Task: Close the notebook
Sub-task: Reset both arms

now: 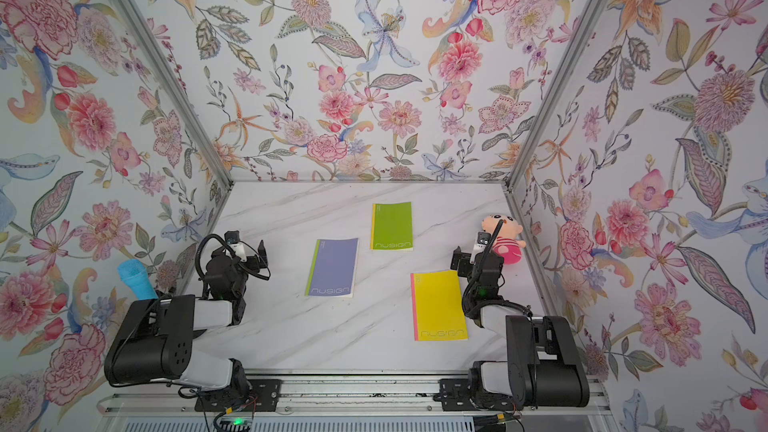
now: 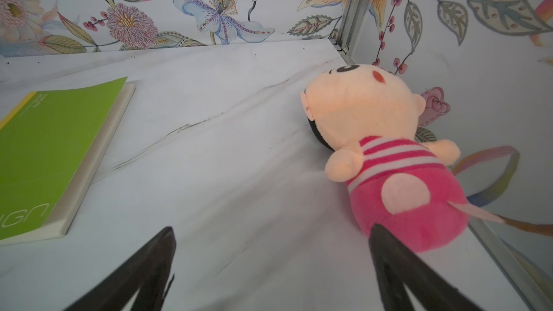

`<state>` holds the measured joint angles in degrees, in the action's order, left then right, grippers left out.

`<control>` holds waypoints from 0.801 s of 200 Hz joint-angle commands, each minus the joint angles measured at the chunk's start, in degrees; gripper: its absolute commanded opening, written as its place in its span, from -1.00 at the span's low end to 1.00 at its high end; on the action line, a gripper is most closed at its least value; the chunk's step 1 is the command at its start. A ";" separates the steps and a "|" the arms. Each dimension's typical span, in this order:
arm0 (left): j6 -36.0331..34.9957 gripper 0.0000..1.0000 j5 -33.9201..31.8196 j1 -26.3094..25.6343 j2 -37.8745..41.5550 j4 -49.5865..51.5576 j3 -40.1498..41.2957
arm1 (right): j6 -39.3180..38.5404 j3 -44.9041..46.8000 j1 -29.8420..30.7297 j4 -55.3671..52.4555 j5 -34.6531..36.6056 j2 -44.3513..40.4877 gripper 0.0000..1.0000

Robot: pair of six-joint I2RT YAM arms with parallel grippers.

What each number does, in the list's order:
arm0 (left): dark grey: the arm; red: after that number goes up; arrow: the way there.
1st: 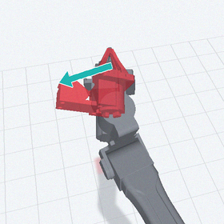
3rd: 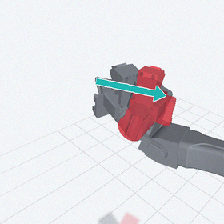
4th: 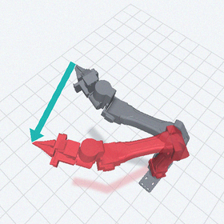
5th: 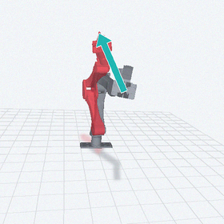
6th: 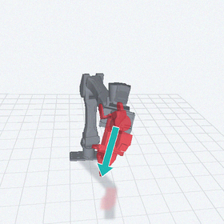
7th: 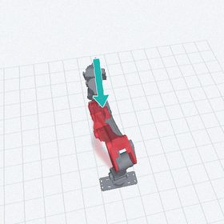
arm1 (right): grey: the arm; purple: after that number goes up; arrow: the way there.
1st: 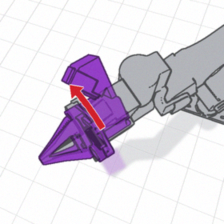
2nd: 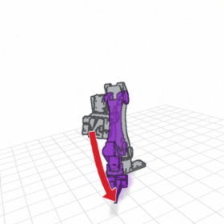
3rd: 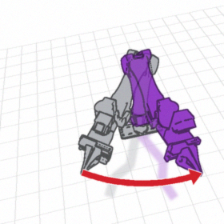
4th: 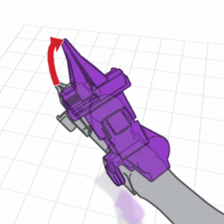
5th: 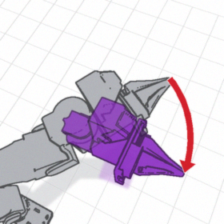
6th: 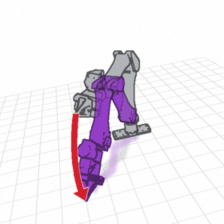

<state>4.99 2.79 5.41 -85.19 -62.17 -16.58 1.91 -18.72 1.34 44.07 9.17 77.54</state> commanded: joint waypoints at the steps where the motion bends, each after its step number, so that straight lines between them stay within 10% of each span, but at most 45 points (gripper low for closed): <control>1: -1.33 0.99 0.35 -1.22 0.20 -8.76 1.69 | -0.72 0.86 -0.29 7.64 -0.95 1.52 0.99; 36: -4.02 0.99 -3.06 -4.15 -3.76 -18.99 5.38 | -2.11 5.56 0.31 24.03 -1.24 8.58 0.99; 160: -4.20 0.99 -3.19 -4.39 -3.90 -19.37 5.46 | -2.77 2.22 0.79 19.62 -1.41 11.02 0.99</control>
<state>1.45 0.80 1.48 -88.51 -78.78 -11.53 -0.47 -15.70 2.55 61.21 7.92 88.29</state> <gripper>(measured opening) 0.996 0.997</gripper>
